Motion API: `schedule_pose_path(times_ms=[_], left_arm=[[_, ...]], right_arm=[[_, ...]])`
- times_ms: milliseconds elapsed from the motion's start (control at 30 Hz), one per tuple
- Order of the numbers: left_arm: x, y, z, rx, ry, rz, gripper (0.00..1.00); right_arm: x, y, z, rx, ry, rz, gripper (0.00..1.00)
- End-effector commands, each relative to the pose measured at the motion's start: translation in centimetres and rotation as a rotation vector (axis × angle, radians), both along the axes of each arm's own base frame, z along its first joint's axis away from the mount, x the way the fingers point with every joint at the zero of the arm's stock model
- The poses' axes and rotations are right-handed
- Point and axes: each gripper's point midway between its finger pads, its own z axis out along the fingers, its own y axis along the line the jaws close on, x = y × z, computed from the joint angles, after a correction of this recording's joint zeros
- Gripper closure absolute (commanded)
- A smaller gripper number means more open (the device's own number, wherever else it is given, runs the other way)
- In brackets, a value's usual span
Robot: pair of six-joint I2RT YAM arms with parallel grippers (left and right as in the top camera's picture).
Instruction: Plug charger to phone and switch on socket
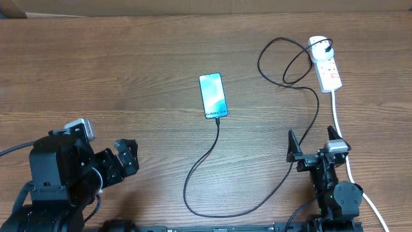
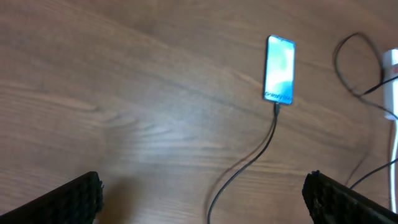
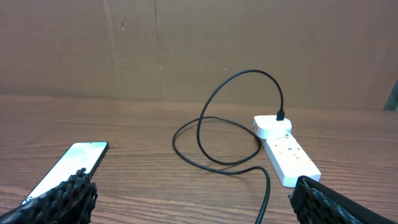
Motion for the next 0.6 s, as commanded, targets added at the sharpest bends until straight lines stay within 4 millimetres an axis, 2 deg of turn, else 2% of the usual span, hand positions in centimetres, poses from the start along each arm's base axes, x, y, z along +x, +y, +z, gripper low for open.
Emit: schedule_pose_path(times_ms=[0, 167, 267, 400, 567], left_arm=[[-0.6, 0.6, -0.4, 0.021, 0.026, 0.029, 0.00], [-0.2, 1.5, -0.6, 0.070, 0.022, 0.049, 0.00], [0.7, 1.2, -1.2, 0.118, -0.019, -0.044, 0.01], [2.6, -1.1, -2.2, 0.118, -0.185, -0.233, 0.00], [3.7, -4.8, -1.9, 0.049, -0.469, -0.431, 0.00]], right_arm=[[0.0, 0.0, 0.0, -0.004, -0.010, -0.003, 0.00], [0.0, 0.0, 0.0, -0.004, -0.010, -0.003, 0.00], [0.0, 0.0, 0.0, -0.004, -0.010, -0.003, 0.00], [0.0, 0.0, 0.0, -0.004, -0.010, -0.003, 0.00], [0.0, 0.0, 0.0, -0.004, -0.010, -0.003, 0.00]])
